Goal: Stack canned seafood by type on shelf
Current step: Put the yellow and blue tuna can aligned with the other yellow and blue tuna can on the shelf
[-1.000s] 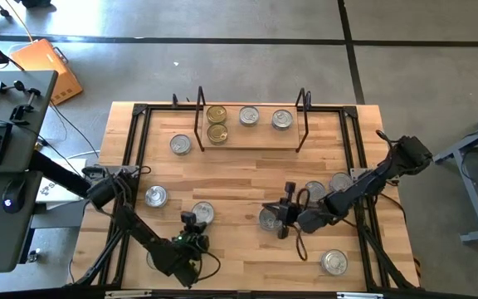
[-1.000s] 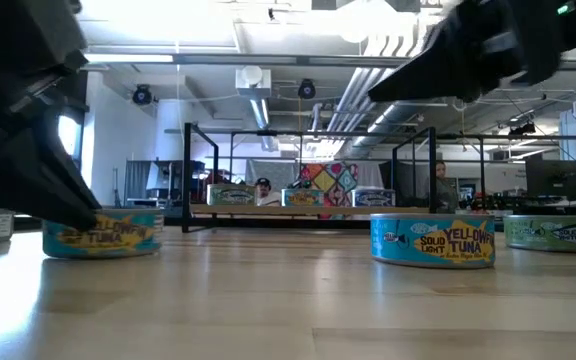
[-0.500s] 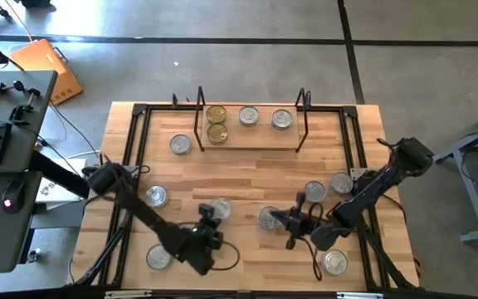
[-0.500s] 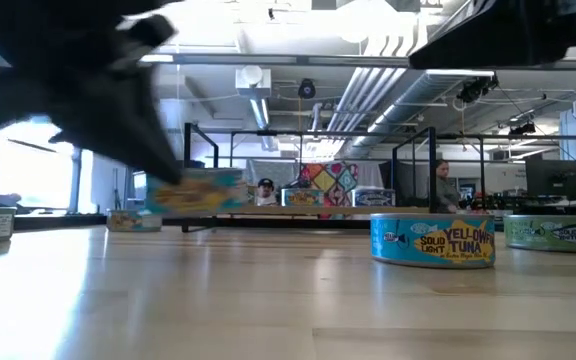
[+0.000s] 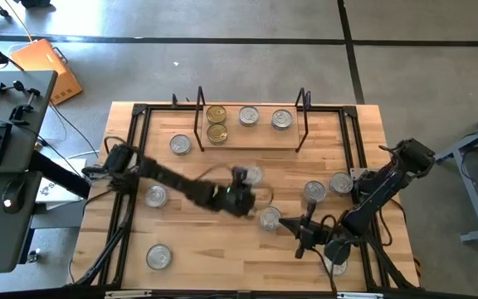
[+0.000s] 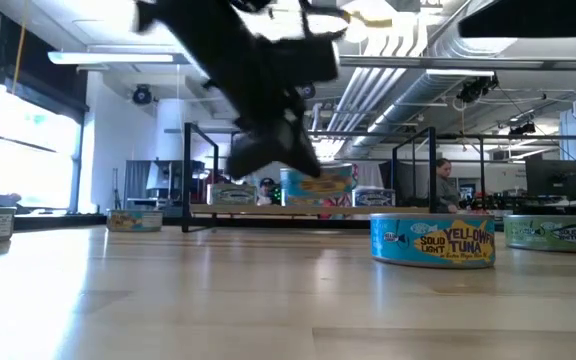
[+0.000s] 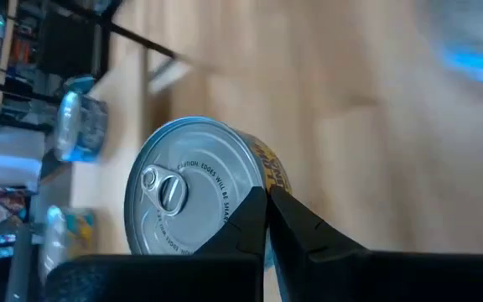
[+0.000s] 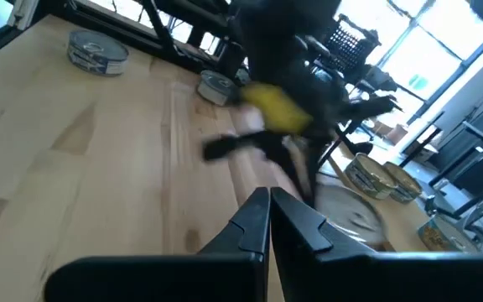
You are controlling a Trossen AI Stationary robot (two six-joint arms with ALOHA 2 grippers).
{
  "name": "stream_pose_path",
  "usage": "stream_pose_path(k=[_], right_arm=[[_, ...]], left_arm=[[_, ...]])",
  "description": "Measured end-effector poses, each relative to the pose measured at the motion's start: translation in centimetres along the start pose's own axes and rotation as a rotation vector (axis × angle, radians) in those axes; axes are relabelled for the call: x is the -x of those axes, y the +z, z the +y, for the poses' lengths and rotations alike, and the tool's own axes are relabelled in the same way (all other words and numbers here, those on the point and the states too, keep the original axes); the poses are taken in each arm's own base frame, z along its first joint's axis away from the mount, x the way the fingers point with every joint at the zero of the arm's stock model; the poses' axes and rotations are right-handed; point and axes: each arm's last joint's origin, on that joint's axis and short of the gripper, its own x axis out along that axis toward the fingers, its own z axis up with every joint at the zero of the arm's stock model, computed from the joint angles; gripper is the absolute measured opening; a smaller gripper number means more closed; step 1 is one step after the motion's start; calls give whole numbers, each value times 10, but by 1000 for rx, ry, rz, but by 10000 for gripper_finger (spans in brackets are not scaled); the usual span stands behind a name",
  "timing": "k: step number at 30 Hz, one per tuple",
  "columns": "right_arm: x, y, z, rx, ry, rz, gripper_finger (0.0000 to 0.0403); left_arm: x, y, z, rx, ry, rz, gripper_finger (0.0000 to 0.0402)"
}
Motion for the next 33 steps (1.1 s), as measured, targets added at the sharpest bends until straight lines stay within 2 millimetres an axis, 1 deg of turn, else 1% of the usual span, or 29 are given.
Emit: stream_pose_path(k=[3, 7, 9, 12, 17, 22, 28, 33], right_arm=[[5, 0, 2, -1, -16, -5, 4], [6, -3, 2, -10, -15, 4, 4], [6, -4, 2, -20, -15, 12, 4], [6, -7, 2, -37, -17, 23, 4], [6, -8, 2, -51, -18, 31, 4], [6, -8, 2, -51, -19, 32, 4], [5, -8, 2, -51, -21, 33, 4], [6, -8, 2, -52, -21, 32, 4]], left_arm=[[-25, -9, 31, -19, 27, 13, 1], [-53, -26, 68, 35, 15, 25, 1], [-64, -36, 83, 70, 10, 36, 0], [-74, -47, 98, 107, -13, 42, 0], [-81, -57, 109, 146, -31, 57, 0], [-82, -61, 109, 134, -46, 85, 0], [-82, -62, 110, 161, -46, 90, 0], [-85, -67, 115, 175, -39, 100, 0]])
